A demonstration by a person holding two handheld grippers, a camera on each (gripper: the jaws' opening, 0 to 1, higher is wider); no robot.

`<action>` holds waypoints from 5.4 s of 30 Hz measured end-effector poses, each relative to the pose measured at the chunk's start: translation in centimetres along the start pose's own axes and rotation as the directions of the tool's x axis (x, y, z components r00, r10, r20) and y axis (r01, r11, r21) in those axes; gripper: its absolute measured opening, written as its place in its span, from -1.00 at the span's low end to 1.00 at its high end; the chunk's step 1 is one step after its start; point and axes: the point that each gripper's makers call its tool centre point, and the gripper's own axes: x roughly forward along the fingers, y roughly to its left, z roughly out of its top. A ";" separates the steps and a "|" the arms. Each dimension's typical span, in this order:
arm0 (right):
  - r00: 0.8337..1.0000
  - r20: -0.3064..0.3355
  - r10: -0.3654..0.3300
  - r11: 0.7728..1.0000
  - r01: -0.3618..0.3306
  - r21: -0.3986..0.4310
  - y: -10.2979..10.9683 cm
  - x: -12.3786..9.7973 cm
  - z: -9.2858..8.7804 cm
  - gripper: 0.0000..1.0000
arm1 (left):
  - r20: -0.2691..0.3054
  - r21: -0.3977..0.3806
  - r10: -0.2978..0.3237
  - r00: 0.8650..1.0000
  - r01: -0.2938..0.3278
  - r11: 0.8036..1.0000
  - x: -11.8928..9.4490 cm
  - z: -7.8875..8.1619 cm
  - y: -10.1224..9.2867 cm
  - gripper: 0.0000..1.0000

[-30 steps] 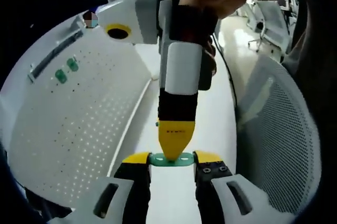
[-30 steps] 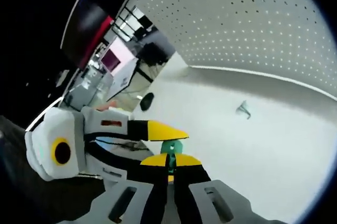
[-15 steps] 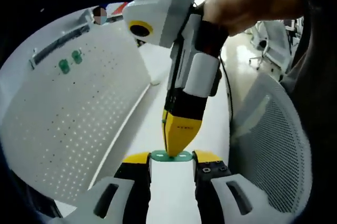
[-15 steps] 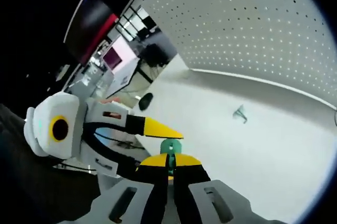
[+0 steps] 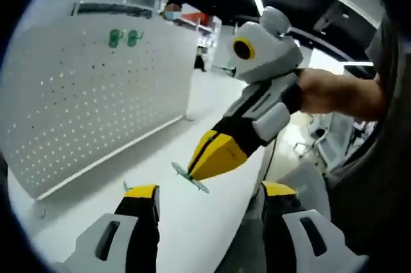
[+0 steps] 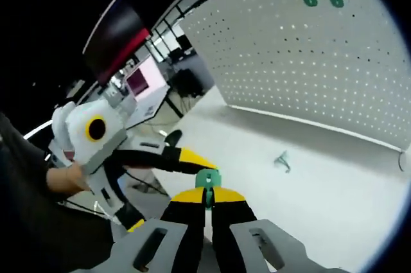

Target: Insert the hook assembly into the mounting plate slot until the hook locks in place.

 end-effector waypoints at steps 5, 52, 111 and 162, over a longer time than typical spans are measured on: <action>1.000 0.022 -0.008 1.000 0.009 -0.028 0.0 0.1 0.8 -1.00 | 0.117 -0.145 -0.067 0.991 0.084 0.986 -0.5 1.5 -1.2 0.43; 0.873 0.423 -0.244 0.919 0.348 -0.187 -5.3 -3.7 9.6 -0.99 | 0.204 -0.288 0.148 0.968 -0.085 0.954 -6.3 3.5 0.7 1.00; 0.397 0.750 -0.529 0.645 0.762 0.051 -22.0 -12.7 24.3 -0.99 | 0.096 -0.193 0.183 0.978 -0.162 0.968 -6.1 1.8 1.9 1.00; 0.338 0.800 -0.495 0.662 0.743 0.096 -23.0 -11.9 23.9 -0.99 | 0.096 -0.228 0.214 0.972 -0.188 0.955 -6.4 1.5 3.7 1.00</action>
